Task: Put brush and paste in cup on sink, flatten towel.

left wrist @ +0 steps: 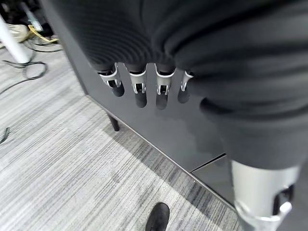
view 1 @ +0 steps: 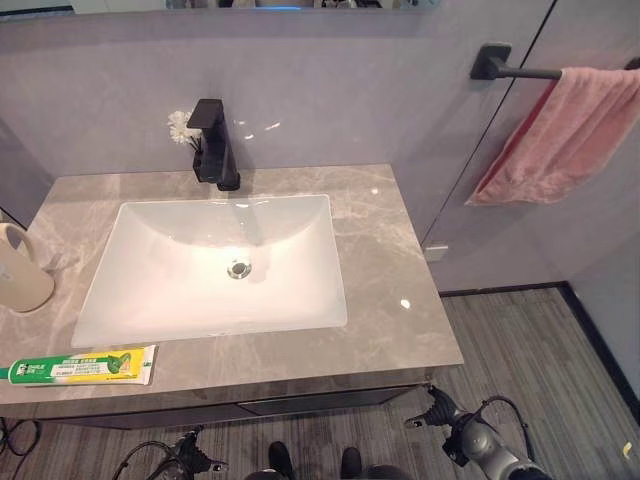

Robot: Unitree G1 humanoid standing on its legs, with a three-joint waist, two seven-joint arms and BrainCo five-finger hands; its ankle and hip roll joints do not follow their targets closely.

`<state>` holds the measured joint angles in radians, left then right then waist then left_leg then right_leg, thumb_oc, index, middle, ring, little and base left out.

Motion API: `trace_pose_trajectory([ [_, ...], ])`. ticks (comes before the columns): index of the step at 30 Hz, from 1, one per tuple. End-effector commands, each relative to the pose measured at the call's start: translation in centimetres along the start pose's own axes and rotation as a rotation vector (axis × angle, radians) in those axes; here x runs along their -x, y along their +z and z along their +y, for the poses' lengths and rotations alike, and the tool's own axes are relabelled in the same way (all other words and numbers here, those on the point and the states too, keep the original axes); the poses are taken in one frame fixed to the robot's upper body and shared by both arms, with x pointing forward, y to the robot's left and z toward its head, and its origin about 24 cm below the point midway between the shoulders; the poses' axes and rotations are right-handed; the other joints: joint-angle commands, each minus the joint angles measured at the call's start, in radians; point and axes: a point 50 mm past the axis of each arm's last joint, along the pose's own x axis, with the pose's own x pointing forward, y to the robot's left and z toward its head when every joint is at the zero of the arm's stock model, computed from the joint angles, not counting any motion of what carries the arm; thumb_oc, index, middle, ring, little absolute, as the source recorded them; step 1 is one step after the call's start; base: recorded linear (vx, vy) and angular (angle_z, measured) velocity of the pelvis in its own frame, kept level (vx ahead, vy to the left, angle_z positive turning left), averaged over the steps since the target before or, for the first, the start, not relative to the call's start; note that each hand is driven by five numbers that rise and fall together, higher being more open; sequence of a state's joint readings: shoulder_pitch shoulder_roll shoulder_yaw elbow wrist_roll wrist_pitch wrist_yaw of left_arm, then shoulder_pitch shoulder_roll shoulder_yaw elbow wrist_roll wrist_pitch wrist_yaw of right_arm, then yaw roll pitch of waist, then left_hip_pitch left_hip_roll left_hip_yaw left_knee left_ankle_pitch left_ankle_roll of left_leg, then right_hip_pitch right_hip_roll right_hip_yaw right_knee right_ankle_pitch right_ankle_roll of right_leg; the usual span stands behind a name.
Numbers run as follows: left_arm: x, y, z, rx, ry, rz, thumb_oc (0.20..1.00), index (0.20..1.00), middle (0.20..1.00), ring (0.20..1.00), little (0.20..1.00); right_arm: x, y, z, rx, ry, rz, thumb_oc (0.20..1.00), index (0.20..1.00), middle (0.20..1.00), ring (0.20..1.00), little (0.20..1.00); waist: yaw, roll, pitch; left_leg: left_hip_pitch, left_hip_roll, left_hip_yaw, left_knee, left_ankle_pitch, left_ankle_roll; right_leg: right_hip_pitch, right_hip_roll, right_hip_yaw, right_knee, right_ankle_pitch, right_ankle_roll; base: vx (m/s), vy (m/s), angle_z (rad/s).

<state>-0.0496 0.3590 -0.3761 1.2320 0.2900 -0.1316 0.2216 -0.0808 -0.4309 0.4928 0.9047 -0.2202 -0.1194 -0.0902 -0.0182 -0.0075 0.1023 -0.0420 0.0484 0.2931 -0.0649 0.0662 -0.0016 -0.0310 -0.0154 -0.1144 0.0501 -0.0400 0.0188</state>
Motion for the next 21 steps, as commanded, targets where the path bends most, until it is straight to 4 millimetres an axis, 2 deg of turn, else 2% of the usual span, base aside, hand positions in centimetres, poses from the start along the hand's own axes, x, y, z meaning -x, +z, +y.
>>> trace_pose_trajectory([
  [1,-1.0,3.8,2.2,-0.021,0.066,-0.13,1.0,1.0,1.0,1.0,1.0,-0.3,0.5,-2.5,-0.026,-0.1,-0.031,1.0,1.0,1.0,1.0,1.0,-0.016,-0.013,0.054,-0.075,0.015,-0.034,0.166,0.002,-0.074,-0.038,-0.01,0.068,0.036,0.053,0.056,-0.15,0.016,0.73],
  [3,-1.1,4.5,2.4,0.005,0.069,-0.151,1.0,1.0,1.0,1.0,1.0,-0.2,-0.4,-2.5,-0.054,-0.099,0.017,1.0,1.0,1.0,1.0,1.0,-0.023,-0.014,0.053,-0.098,0.067,-0.022,0.177,0.007,-0.088,-0.04,-0.034,0.041,0.04,0.048,0.058,-0.09,0.072,0.74],
  [4,-1.1,4.5,2.4,0.005,0.069,-0.151,1.0,1.0,1.0,1.0,1.0,-0.2,-0.4,-2.4,-0.054,-0.099,0.017,1.0,1.0,1.0,1.0,1.0,-0.023,-0.014,0.053,-0.098,0.067,-0.022,0.177,0.006,-0.088,-0.04,-0.033,0.041,0.04,0.048,0.058,0.0,0.103,0.39],
  [6,-1.1,4.6,2.2,0.003,0.059,-0.159,1.0,1.0,1.0,1.0,1.0,-0.3,-0.5,-2.4,-0.051,-0.088,0.023,1.0,1.0,1.0,1.0,1.0,-0.01,-0.019,0.047,-0.096,0.1,-0.081,0.168,0.013,-0.091,-0.036,-0.055,0.042,0.041,0.048,0.064,0.0,0.183,0.25],
  [7,-1.0,4.6,2.0,-0.012,0.049,-0.167,1.0,1.0,1.0,1.0,1.0,-0.3,-0.7,-2.4,-0.07,-0.087,0.038,1.0,1.0,1.0,1.0,1.0,-0.01,-0.021,0.039,-0.079,0.147,-0.115,0.159,0.026,-0.099,-0.036,-0.083,0.039,0.044,0.046,0.073,-0.01,0.194,0.07],
  [8,-1.0,4.6,2.0,-0.012,0.049,-0.167,1.0,1.0,1.0,1.0,1.0,-0.3,-0.7,-2.4,-0.071,-0.087,0.038,1.0,1.0,1.0,1.0,1.0,-0.011,-0.02,0.04,-0.078,0.148,-0.117,0.159,0.026,-0.1,-0.034,-0.082,0.038,0.045,0.044,0.072,-0.02,0.255,0.11],
  [10,-1.0,4.9,2.0,-0.022,0.044,-0.185,1.0,1.0,1.0,1.0,1.0,-0.3,-0.7,-2.9,-0.085,-0.102,0.039,1.0,1.0,1.0,1.0,1.0,-0.012,-0.013,0.042,-0.063,0.222,-0.149,0.165,0.072,-0.117,-0.047,-0.121,0.027,0.058,0.044,0.085,-0.03,0.309,0.25],
  [11,-1.0,4.9,2.0,-0.03,0.039,-0.192,1.0,1.0,1.0,1.0,1.0,-0.3,-0.8,-3.1,-0.1,-0.111,0.042,1.0,1.0,1.0,1.0,1.0,-0.01,-0.006,0.042,-0.046,0.224,-0.186,0.16,0.076,-0.12,-0.056,-0.13,0.035,0.062,0.047,0.093,-0.02,0.376,0.28],
  [13,-0.9,4.8,2.0,-0.042,0.035,-0.2,1.0,1.0,1.0,1.0,1.0,-0.2,-1.0,-3.5,-0.13,-0.121,0.048,1.0,1.0,1.0,1.0,1.0,-0.009,0.011,0.043,-0.028,0.2,-0.253,0.146,0.049,-0.133,-0.061,-0.148,0.049,0.067,0.057,0.11,0.0,0.458,0.17],
  [14,-0.9,4.8,2.1,-0.052,0.03,-0.207,1.0,1.0,1.0,1.0,1.0,-0.1,-1.4,-3.8,-0.141,-0.132,0.061,1.0,1.0,1.0,1.0,1.0,-0.014,0.017,0.044,-0.038,0.168,-0.238,0.161,-0.009,-0.133,-0.055,-0.198,0.05,0.067,0.078,0.13,0.0,0.427,0.05],
  [15,-0.9,4.8,2.1,-0.052,0.03,-0.207,1.0,1.0,1.0,1.0,1.0,-0.1,-1.4,-3.8,-0.141,-0.132,0.061,1.0,1.0,1.0,1.0,1.0,-0.014,0.016,0.045,-0.039,0.166,-0.238,0.163,-0.011,-0.132,-0.054,-0.2,0.05,0.066,0.078,0.131,-0.01,0.438,0.12],
  [16,-0.9,4.7,2.3,-0.065,0.031,-0.207,1.0,1.0,1.0,1.0,1.0,-0.2,-1.0,-4.1,-0.141,-0.137,0.049,1.0,1.0,1.0,1.0,1.0,-0.014,0.011,0.049,-0.042,0.142,-0.236,0.178,-0.052,-0.126,-0.063,-0.23,0.061,0.066,0.099,0.142,-0.03,0.317,0.36],
  [17,-0.9,4.4,2.3,-0.071,0.033,-0.198,1.0,1.0,1.0,1.0,1.0,-0.2,-0.8,-4.3,-0.146,-0.149,0.041,1.0,1.0,1.0,1.0,1.0,-0.009,0.002,0.056,-0.053,0.105,-0.236,0.204,-0.085,-0.112,-0.067,-0.269,0.077,0.057,0.143,0.156,-0.06,0.594,0.46],
  [18,-1.0,4.3,3.0,-0.069,0.054,-0.197,1.0,1.0,1.0,1.0,1.0,-0.4,-0.4,-4.5,-0.17,-0.164,0.027,1.0,1.0,1.0,1.0,1.0,0.0,-0.006,0.067,-0.069,0.058,-0.225,0.221,-0.109,-0.093,-0.08,-0.319,0.078,0.051,0.223,0.159,-0.05,0.439,0.31],
  [19,-1.0,4.3,3.0,-0.069,0.055,-0.197,1.0,1.0,1.0,1.0,1.0,-0.4,-0.4,-4.5,-0.17,-0.164,0.026,1.0,1.0,1.0,1.0,1.0,0.001,-0.008,0.066,-0.07,0.056,-0.224,0.222,-0.11,-0.091,-0.08,-0.321,0.08,0.05,0.225,0.16,-0.05,0.4,0.2],
  [20,-0.9,4.0,3.2,-0.061,0.064,-0.188,1.0,1.0,1.0,1.0,1.0,-0.5,-0.1,-4.5,-0.177,-0.168,0.016,1.0,1.0,1.0,1.0,1.0,0.008,-0.01,0.072,-0.07,0.034,-0.22,0.217,-0.116,-0.078,-0.09,-0.344,0.076,0.048,0.276,0.16,-0.06,0.265,0.13],
  [21,-0.9,3.6,3.5,-0.055,0.076,-0.18,1.0,1.0,1.0,1.0,1.0,-0.8,1.0,-4.6,-0.166,-0.166,-0.019,1.0,1.0,1.0,1.0,1.0,0.027,-0.011,0.078,-0.064,0.028,-0.2,0.203,-0.114,-0.066,-0.111,-0.361,0.023,0.055,0.297,0.155,-0.12,0.519,0.08],
])
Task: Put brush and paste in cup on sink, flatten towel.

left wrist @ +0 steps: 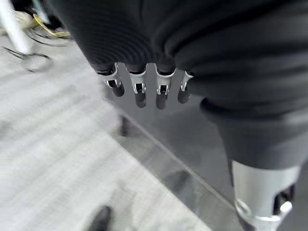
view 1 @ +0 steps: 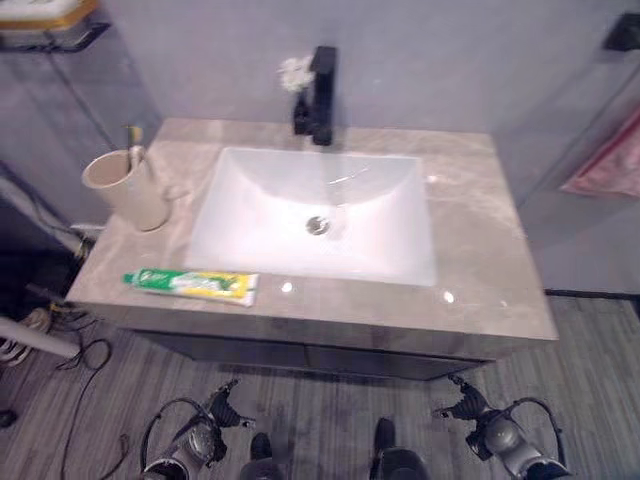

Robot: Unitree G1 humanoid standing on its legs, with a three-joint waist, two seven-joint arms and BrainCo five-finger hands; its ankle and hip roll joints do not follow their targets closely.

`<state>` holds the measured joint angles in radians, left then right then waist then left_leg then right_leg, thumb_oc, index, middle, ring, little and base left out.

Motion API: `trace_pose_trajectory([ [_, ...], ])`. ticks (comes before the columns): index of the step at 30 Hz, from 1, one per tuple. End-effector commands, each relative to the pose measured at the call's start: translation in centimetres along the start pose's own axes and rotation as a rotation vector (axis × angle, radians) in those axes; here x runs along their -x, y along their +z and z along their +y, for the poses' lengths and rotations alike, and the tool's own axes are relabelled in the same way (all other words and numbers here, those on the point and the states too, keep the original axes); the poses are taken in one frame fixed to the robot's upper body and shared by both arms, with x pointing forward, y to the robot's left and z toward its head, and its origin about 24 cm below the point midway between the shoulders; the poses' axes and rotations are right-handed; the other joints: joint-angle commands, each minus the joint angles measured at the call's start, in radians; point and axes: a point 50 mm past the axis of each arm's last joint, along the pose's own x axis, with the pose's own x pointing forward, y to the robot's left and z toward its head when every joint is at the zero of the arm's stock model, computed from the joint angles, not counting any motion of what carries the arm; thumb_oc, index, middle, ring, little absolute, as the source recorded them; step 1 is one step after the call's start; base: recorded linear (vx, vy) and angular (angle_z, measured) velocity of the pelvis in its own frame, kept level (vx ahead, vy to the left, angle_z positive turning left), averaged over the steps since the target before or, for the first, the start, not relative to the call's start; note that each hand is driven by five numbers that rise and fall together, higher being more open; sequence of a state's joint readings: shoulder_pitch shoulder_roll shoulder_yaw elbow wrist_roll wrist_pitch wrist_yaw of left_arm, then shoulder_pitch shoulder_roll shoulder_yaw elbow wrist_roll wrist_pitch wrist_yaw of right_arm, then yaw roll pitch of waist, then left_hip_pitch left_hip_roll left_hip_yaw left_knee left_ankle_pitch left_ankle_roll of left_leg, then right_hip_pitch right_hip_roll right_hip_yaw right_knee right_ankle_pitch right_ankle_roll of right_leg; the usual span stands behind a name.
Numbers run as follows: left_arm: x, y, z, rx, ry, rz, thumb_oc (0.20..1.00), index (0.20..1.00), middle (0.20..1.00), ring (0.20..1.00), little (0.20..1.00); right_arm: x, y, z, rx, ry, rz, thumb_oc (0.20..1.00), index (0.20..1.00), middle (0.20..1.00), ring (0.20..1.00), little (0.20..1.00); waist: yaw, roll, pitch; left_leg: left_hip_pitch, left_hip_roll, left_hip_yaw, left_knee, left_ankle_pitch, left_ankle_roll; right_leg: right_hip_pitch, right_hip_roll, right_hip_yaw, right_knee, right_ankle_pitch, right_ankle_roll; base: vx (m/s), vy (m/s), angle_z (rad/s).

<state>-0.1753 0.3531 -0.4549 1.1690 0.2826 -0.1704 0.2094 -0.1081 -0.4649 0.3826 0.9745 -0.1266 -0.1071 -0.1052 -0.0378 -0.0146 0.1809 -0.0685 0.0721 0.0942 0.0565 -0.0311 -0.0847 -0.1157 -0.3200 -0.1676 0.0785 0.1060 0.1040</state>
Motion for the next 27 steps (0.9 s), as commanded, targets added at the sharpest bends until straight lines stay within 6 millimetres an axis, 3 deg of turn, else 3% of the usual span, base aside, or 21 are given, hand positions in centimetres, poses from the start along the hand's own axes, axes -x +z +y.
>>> trace_pose_trajectory([
  [1,1.0,-2.7,1.2,-0.03,0.035,0.035,1.0,1.0,1.0,1.0,1.0,-1.0,4.6,-0.8,0.0,-0.017,-0.157,1.0,1.0,1.0,1.0,1.0,0.069,0.01,0.011,-0.015,-0.003,0.024,0.032,-0.002,0.031,-0.046,-0.027,-0.013,0.074,0.105,0.058,-0.1,0.406,-0.17],
  [2,1.0,-2.7,1.2,-0.03,0.036,0.035,1.0,1.0,1.0,1.0,1.0,-1.0,4.6,-0.8,0.0,-0.017,-0.158,1.0,1.0,1.0,1.0,1.0,0.067,0.008,0.009,-0.017,-0.005,0.024,0.029,0.002,0.032,-0.049,-0.028,-0.013,0.073,0.107,0.058,-0.06,0.393,-0.69],
  [5,1.2,-3.0,1.4,-0.053,0.022,0.02,1.0,1.0,1.0,1.0,1.0,-1.0,4.5,-0.5,0.026,-0.003,-0.16,1.0,1.0,1.0,1.0,1.0,0.078,0.011,-0.004,0.026,-0.035,0.006,-0.058,0.042,0.041,-0.039,0.112,0.014,0.06,0.027,0.048,0.05,0.237,-0.25],
  [6,1.2,-3.0,1.5,-0.053,0.022,0.02,1.0,1.0,1.0,1.0,1.0,-1.0,4.5,-0.5,0.026,-0.003,-0.161,1.0,1.0,1.0,1.0,1.0,0.077,0.011,-0.006,0.023,-0.036,0.006,-0.06,0.045,0.041,-0.041,0.112,0.013,0.058,0.03,0.048,0.04,0.141,0.17],
  [8,1.1,-2.0,2.0,-0.106,0.014,-0.053,1.0,1.0,1.0,1.0,1.0,-1.0,3.6,-0.3,0.005,-0.001,-0.126,1.0,1.0,1.0,1.0,1.0,0.085,0.012,-0.008,0.029,-0.054,-0.017,-0.072,0.053,0.049,-0.035,0.185,0.041,0.048,-0.009,0.028,0.03,0.093,0.33],
  [10,1.0,-0.6,3.0,-0.173,0.012,-0.145,1.0,1.0,1.0,1.0,1.0,-0.8,2.5,-0.3,-0.017,-0.005,-0.085,1.0,1.0,1.0,1.0,1.0,0.092,0.015,-0.009,0.024,-0.078,-0.048,-0.072,0.055,0.059,-0.036,0.226,0.063,0.051,-0.03,0.02,0.04,0.069,0.73],
  [11,1.3,1.2,4.1,-0.236,0.023,-0.263,1.0,1.0,1.0,1.0,1.0,-0.7,1.3,-0.4,-0.012,-0.013,-0.036,1.0,1.0,1.0,1.0,1.0,0.102,0.024,-0.005,0.024,-0.09,-0.077,-0.073,0.053,0.064,-0.026,0.229,0.08,0.043,-0.036,0.021,0.04,0.029,1.13],
  [14,2.6,2.5,6.0,-0.259,0.059,-0.395,1.0,1.0,1.0,1.0,1.0,-0.7,0.2,-1.4,-0.007,-0.049,0.013,1.0,1.0,1.0,1.0,1.0,0.125,0.037,-0.005,0.014,-0.098,-0.082,-0.081,0.059,0.064,-0.011,0.208,0.049,0.004,-0.022,0.024,-0.01,-0.018,0.74],
  [16,5.3,3.8,9.1,-0.295,0.107,-0.547,1.0,1.0,1.0,1.0,1.0,-0.6,-1.2,-2.8,-0.012,-0.106,0.078,1.0,1.0,1.0,1.0,1.0,0.15,0.061,-0.008,0.004,-0.101,-0.1,-0.089,0.067,0.059,-0.002,0.201,0.047,-0.033,-0.013,0.028,-0.04,-0.059,-0.02],
  [17,7.7,4.6,12.2,-0.343,0.196,-0.652,1.0,1.0,1.0,1.0,1.0,-0.3,-2.4,-3.4,0.009,-0.139,0.146,1.0,1.0,1.0,1.0,1.0,0.17,0.081,-0.008,-0.01,-0.104,-0.107,-0.093,0.075,0.052,0.0,0.195,0.043,-0.052,-0.009,0.031,-0.04,-0.054,0.37],
  [18,7.9,4.5,12.3,-0.344,0.197,-0.648,1.0,1.0,1.0,1.0,1.0,-0.4,-2.3,-3.2,0.009,-0.136,0.144,1.0,1.0,1.0,1.0,1.0,0.168,0.078,-0.009,-0.011,-0.104,-0.108,-0.093,0.075,0.051,0.0,0.195,0.043,-0.053,-0.008,0.031,-0.04,-0.047,0.47],
  [20,10.7,6.5,14.9,-0.455,0.295,-0.797,1.0,1.0,1.0,1.0,1.0,0.1,-3.8,-2.5,0.086,-0.105,0.209,1.0,1.0,1.0,1.0,1.0,0.185,0.098,-0.008,-0.011,-0.106,-0.124,-0.113,0.083,0.045,0.008,0.189,0.026,-0.063,-0.013,0.031,0.01,-0.055,0.37],
  [22,11.8,6.2,15.5,-0.468,0.322,-0.8,1.0,1.0,1.0,1.0,1.0,0.2,-4.2,-2.2,0.12,-0.087,0.226,1.0,1.0,1.0,1.0,1.0,0.185,0.103,-0.017,-0.014,-0.109,-0.135,-0.131,0.098,0.044,0.017,0.183,0.002,-0.081,-0.007,0.033,0.02,-0.043,0.16],
  [25,15.2,8.0,18.2,-0.622,0.434,-0.894,1.0,1.0,1.0,1.0,1.0,1.0,-5.7,-1.8,0.022,-0.095,0.295,1.0,1.0,1.0,1.0,1.0,0.201,0.131,-0.023,-0.019,-0.119,-0.167,-0.14,0.111,0.04,0.034,0.168,-0.036,-0.105,-0.003,0.037,0.02,-0.029,0.43],
  [27,16.1,8.2,19.0,-0.647,0.472,-0.898,1.0,1.0,1.0,1.0,1.0,1.1,-5.9,-1.3,-0.009,-0.086,0.303,1.0,1.0,1.0,1.0,1.0,0.195,0.132,-0.028,-0.019,-0.121,-0.175,-0.142,0.113,0.038,0.039,0.165,-0.043,-0.11,-0.001,0.038,0.03,-0.013,0.5],
])
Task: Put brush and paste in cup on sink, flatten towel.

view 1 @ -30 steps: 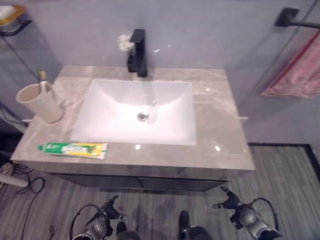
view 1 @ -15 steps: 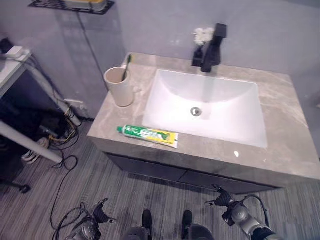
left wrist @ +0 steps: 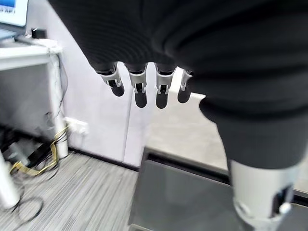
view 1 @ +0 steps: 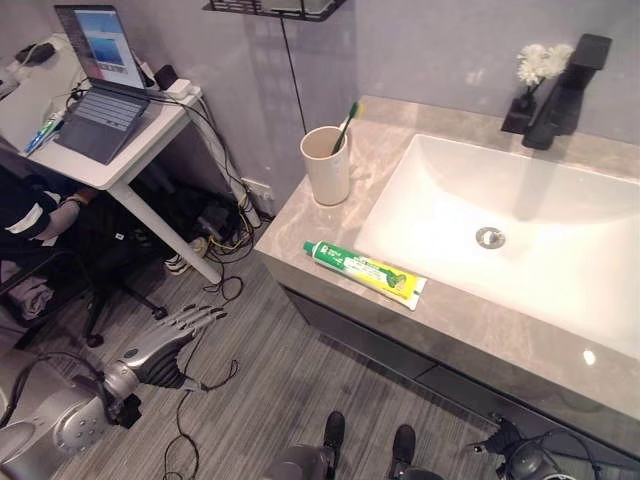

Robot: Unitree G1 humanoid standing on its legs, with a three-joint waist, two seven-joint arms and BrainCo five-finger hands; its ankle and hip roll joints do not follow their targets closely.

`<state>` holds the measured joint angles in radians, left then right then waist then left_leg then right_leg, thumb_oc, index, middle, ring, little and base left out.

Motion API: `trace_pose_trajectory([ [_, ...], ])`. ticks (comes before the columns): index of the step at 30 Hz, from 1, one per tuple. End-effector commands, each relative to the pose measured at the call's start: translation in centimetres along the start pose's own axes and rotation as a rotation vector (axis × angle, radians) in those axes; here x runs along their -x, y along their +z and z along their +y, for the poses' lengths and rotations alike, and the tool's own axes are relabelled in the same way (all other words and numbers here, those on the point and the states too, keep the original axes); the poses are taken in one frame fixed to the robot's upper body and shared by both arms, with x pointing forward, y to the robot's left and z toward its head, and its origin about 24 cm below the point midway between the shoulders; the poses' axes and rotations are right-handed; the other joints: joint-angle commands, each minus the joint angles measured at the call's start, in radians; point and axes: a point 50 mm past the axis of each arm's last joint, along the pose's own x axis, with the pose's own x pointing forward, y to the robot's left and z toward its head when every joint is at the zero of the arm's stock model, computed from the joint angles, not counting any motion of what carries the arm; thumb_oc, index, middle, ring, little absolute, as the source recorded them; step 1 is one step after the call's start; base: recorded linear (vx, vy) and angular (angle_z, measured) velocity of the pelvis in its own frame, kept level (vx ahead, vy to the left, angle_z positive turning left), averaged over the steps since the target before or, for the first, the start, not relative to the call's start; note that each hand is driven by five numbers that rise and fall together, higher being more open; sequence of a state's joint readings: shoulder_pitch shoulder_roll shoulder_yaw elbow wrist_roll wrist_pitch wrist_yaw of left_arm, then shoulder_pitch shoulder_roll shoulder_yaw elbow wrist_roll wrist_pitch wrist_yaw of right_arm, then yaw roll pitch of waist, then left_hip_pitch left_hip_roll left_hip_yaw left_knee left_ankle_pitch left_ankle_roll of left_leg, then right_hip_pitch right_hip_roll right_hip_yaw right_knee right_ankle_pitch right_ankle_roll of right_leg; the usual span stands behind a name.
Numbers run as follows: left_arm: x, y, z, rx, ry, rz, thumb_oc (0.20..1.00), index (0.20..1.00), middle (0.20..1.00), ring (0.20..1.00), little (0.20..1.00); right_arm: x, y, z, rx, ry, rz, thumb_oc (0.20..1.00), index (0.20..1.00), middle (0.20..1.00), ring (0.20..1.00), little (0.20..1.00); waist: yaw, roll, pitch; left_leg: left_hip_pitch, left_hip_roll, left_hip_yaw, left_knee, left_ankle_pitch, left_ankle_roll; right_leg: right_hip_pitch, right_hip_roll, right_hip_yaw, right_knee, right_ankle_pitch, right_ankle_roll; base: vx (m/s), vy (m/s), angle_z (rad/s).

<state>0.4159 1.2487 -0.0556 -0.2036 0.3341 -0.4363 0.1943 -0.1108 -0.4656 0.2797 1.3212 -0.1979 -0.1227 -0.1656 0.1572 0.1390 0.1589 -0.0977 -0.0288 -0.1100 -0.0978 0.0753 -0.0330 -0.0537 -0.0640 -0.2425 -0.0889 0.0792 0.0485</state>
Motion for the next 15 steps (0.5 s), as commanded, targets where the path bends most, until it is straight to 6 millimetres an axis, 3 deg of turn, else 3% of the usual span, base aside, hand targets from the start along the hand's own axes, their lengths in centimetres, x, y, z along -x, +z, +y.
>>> trace_pose_trajectory([
  [1,-0.7,-0.8,3.9,-0.093,0.187,-0.009,1.0,1.0,1.0,1.0,1.0,-0.4,1.4,-0.4,-0.053,-0.009,-0.01,1.0,1.0,1.0,1.0,1.0,-0.001,-0.019,-0.009,0.011,-0.021,0.023,0.011,0.008,-0.016,-0.015,-0.093,0.026,0.051,0.026,0.094,0.03,-0.009,0.42],
  [5,-1.0,-0.8,7.6,-0.062,0.412,-0.002,1.0,1.0,1.0,1.0,1.0,0.1,0.6,1.7,-0.052,0.066,0.016,1.0,1.0,1.0,1.0,1.0,-0.023,-0.012,-0.02,0.012,-0.026,0.014,0.011,0.011,-0.023,0.004,-0.102,0.012,0.036,0.027,0.097,0.04,0.008,0.15],
  [8,-1.2,-0.5,8.8,-0.023,0.511,-0.024,1.0,1.0,1.0,1.0,1.0,0.4,0.3,3.0,-0.053,0.116,0.024,1.0,1.0,1.0,1.0,1.0,-0.046,-0.013,-0.019,0.009,-0.028,0.025,0.011,0.007,-0.025,-0.001,-0.106,0.021,0.027,0.034,0.097,0.02,0.026,0.07],
  [9,-1.3,-0.4,8.9,-0.01,0.52,-0.033,1.0,1.0,1.0,1.0,1.0,0.5,0.6,3.3,-0.057,0.129,0.013,1.0,1.0,1.0,1.0,1.0,-0.058,-0.016,-0.016,0.006,-0.029,0.035,0.011,0.005,-0.025,-0.011,-0.107,0.032,0.028,0.038,0.097,-0.05,0.062,-0.04],
  [11,-1.7,-0.5,9.8,-0.039,0.532,-0.041,1.0,1.0,1.0,1.0,1.0,0.3,3.0,3.6,-0.06,0.144,-0.077,1.0,1.0,1.0,1.0,1.0,-0.082,-0.03,0.002,-0.011,-0.024,0.084,0.011,0.001,-0.02,-0.063,-0.1,0.085,0.038,0.052,0.095,-0.07,0.07,-0.4],
  [15,-2.0,-0.3,10.4,-0.092,0.485,-0.051,1.0,1.0,1.0,1.0,1.0,0.6,4.4,4.7,-0.043,0.199,-0.151,1.0,1.0,1.0,1.0,1.0,-0.107,-0.062,0.032,-0.02,-0.016,0.159,0.011,-0.009,-0.014,-0.112,-0.091,0.158,0.046,0.068,0.097,-0.02,0.05,-0.73],
])
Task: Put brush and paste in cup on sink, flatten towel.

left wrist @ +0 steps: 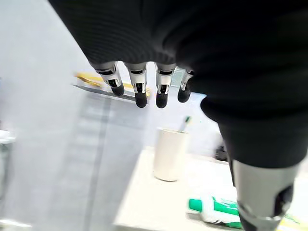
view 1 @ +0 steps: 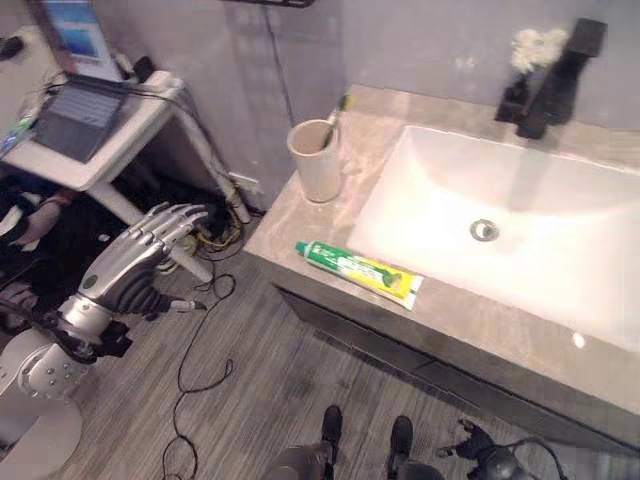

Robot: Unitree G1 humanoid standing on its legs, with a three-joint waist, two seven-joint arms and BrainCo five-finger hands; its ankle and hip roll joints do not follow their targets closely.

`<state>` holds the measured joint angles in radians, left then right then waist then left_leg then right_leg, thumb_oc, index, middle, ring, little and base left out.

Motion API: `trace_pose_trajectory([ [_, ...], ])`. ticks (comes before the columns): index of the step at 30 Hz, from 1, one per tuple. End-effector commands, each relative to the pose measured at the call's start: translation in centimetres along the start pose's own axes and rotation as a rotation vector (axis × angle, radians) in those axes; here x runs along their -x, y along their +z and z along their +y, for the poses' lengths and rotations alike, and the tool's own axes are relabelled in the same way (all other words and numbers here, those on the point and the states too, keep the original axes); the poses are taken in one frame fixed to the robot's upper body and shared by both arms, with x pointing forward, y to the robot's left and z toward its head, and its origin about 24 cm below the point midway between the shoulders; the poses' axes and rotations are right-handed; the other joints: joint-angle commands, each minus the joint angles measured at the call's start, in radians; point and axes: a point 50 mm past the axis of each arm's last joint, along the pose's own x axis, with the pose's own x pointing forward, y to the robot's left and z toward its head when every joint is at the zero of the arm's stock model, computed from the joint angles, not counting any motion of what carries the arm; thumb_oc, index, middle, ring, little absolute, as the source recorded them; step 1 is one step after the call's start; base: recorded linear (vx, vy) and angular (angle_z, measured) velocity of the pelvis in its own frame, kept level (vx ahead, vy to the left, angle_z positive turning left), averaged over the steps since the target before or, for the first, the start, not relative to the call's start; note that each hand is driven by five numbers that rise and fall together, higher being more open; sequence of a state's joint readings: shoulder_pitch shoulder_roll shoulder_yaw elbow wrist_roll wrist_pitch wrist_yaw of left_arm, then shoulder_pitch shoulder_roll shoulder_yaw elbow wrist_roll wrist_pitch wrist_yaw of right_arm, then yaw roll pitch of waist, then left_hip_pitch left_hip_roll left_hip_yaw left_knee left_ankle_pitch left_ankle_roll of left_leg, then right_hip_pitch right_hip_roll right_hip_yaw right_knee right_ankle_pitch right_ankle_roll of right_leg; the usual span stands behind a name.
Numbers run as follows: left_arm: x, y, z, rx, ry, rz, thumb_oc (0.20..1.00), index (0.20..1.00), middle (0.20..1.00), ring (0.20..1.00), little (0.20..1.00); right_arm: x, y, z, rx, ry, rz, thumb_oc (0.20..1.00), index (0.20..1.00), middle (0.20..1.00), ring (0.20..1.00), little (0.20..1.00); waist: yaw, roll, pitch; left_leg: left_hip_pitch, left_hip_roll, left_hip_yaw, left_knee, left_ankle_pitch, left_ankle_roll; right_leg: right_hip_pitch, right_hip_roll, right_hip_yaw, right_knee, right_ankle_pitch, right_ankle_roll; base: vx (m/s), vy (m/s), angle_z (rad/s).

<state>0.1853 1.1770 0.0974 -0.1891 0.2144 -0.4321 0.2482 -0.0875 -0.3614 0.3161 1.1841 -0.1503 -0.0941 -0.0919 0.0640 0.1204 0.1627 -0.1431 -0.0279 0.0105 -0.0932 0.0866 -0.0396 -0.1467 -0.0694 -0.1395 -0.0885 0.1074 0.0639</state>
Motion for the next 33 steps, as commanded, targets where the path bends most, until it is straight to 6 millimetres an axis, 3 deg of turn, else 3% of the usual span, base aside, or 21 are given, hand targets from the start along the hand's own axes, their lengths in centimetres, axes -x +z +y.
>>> trace_pose_trajectory([
  [1,-1.0,0.1,2.2,-0.05,0.045,-0.035,1.0,1.0,1.0,1.0,1.0,0.0,0.3,0.5,0.025,0.047,-0.021,1.0,1.0,1.0,1.0,1.0,-0.009,-0.044,0.028,0.025,-0.017,0.043,0.006,-0.021,-0.007,-0.022,-0.085,0.06,0.046,0.04,0.081,-0.01,0.032,-0.75],
  [6,-1.9,0.9,2.7,-0.017,0.069,-0.087,1.0,1.0,1.0,1.0,1.0,0.1,-0.2,0.5,-0.027,0.044,-0.009,1.0,1.0,1.0,1.0,1.0,-0.041,-0.072,0.052,-0.007,-0.014,0.093,0.006,-0.024,-0.006,-0.078,-0.086,0.106,0.042,0.066,0.087,-0.03,0.042,-0.37],
  [14,-2.6,1.0,2.6,0.0,0.079,-0.1,1.0,1.0,1.0,1.0,1.0,0.1,-0.5,0.6,-0.044,0.038,0.019,1.0,1.0,1.0,1.0,1.0,-0.048,-0.096,0.069,-0.043,-0.012,0.131,0.006,-0.025,-0.006,-0.125,-0.086,0.144,0.019,0.102,0.096,0.0,0.027,-0.15],
  [27,-3.6,1.5,0.6,0.135,0.088,-0.105,1.0,1.0,1.0,1.0,1.0,-0.1,0.4,1.1,-0.114,0.044,0.005,1.0,1.0,1.0,1.0,1.0,-0.064,-0.119,0.084,-0.088,-0.01,0.151,0.006,-0.025,-0.01,-0.178,-0.08,0.163,0.007,0.119,0.097,0.01,-0.001,-0.05],
  [30,-3.6,1.3,-0.7,0.291,0.104,-0.064,1.0,1.0,1.0,1.0,1.0,-0.1,0.2,1.1,-0.11,0.035,0.014,1.0,1.0,1.0,1.0,1.0,-0.073,-0.133,0.091,-0.098,-0.004,0.161,0.006,-0.026,-0.011,-0.194,-0.072,0.178,0.002,0.127,0.097,0.04,-0.022,-0.14],
  [33,-3.8,1.3,-1.1,0.321,0.106,-0.059,1.0,1.0,1.0,1.0,1.0,-0.1,0.4,1.1,-0.109,0.035,0.012,1.0,1.0,1.0,1.0,1.0,-0.076,-0.137,0.094,-0.102,-0.001,0.169,0.006,-0.027,-0.012,-0.201,-0.066,0.186,0.001,0.129,0.098,0.02,-0.011,-0.07],
])
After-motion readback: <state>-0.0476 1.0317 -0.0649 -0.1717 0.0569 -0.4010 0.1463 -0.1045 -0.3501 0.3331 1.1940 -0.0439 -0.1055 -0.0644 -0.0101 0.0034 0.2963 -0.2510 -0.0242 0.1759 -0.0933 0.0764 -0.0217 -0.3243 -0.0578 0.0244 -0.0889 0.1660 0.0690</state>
